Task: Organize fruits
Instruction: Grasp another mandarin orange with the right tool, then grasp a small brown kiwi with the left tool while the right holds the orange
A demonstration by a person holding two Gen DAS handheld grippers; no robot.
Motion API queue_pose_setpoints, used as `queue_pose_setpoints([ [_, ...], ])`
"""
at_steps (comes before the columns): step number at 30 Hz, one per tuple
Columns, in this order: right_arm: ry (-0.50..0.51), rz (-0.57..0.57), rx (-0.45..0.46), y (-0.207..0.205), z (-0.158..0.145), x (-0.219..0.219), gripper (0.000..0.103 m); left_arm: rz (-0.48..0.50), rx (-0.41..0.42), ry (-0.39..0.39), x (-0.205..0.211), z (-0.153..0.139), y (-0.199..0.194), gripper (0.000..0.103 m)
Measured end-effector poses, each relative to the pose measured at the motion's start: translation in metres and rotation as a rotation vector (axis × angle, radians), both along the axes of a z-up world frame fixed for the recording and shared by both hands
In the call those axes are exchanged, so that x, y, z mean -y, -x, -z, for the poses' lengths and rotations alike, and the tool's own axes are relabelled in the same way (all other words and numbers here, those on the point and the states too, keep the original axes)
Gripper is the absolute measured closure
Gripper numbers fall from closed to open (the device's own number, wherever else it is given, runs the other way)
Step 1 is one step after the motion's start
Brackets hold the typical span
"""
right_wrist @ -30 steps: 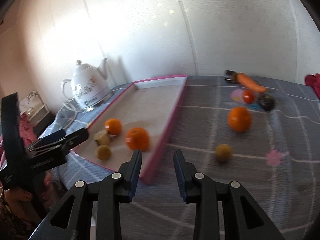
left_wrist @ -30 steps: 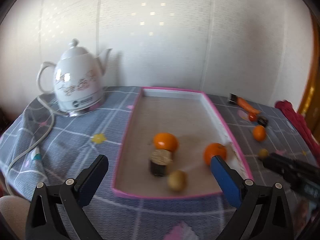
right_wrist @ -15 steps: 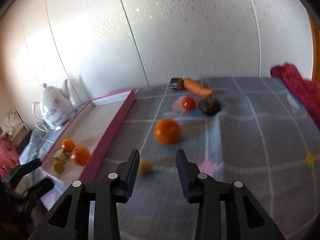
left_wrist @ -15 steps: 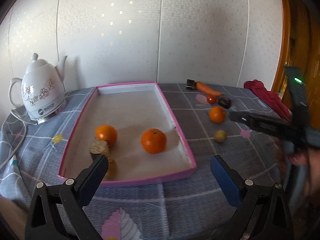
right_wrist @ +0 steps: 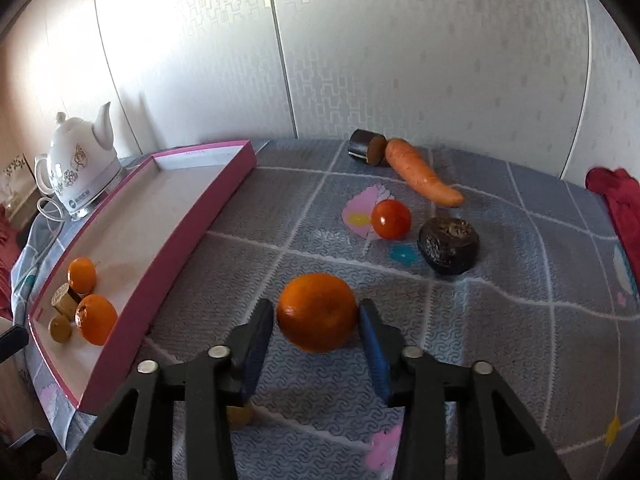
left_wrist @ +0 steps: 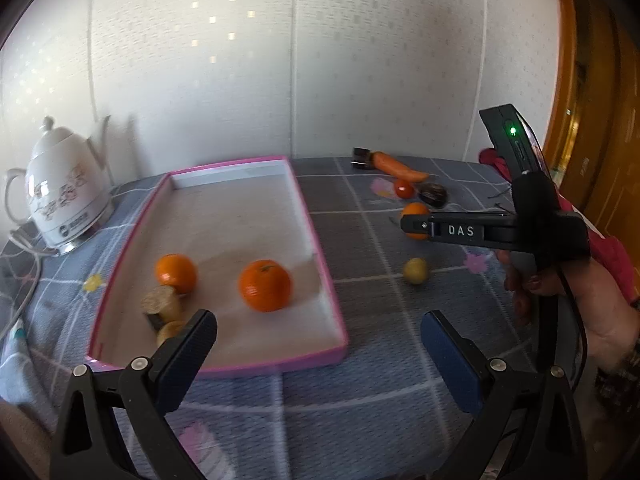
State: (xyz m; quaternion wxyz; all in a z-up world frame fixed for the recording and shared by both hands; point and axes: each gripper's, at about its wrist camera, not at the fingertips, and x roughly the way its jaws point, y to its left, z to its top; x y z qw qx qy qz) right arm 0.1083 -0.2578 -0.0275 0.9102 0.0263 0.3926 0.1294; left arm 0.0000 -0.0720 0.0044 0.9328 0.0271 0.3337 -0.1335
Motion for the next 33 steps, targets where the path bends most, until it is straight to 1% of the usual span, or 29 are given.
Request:
queue_pose_setpoints([
  [6, -0.134, 0.092, -0.011, 0.016, -0.005, 0.034, 0.063, 0.058, -0.003, -0.033, 0.039, -0.003, -0.011, 0.001],
  [9, -0.161, 0.124, -0.01, 0.021, -0.007, 0.045, 0.063, 0.083, -0.014, -0.045, 0.061, -0.004, -0.02, 0.001],
  [11, -0.155, 0.146, -0.006, 0.022, -0.007, 0.049, 0.063, 0.088, -0.007, -0.066, 0.072, -0.003, -0.024, 0.001],
  [13, -0.124, 0.174, -0.003, 0.021, -0.006, 0.051, 0.063, 0.088, -0.01, -0.089, 0.08, 0.0, -0.031, 0.001],
  [17, -0.099, 0.218, 0.01, 0.025, -0.008, 0.061, 0.063, 0.088, -0.044, -0.106, 0.091, 0.01, -0.045, 0.002],
  [21, -0.109, 0.241, 0.023, 0.028, -0.01, 0.069, 0.063, 0.097, -0.086, -0.105, 0.1, 0.019, -0.058, 0.016],
  [23, -0.119, 0.247, 0.027, 0.029, -0.011, 0.072, 0.063, 0.103, -0.094, -0.116, 0.105, 0.023, -0.062, 0.021],
  [24, -0.122, 0.251, 0.027, 0.029, -0.011, 0.074, 0.063, 0.106, -0.095, -0.122, 0.107, 0.025, -0.063, 0.025],
  [28, -0.137, 0.259, 0.026, 0.031, -0.011, 0.076, 0.063, 0.116, -0.081, -0.149, 0.112, 0.03, -0.065, 0.032],
  [32, -0.138, 0.257, 0.033, 0.032, -0.012, 0.075, 0.063, 0.144, -0.061, -0.156, 0.114, 0.034, -0.064, 0.045],
  [33, -0.137, 0.255, 0.033, 0.032, -0.012, 0.075, 0.063, 0.153, -0.059, -0.155, 0.115, 0.035, -0.063, 0.047],
])
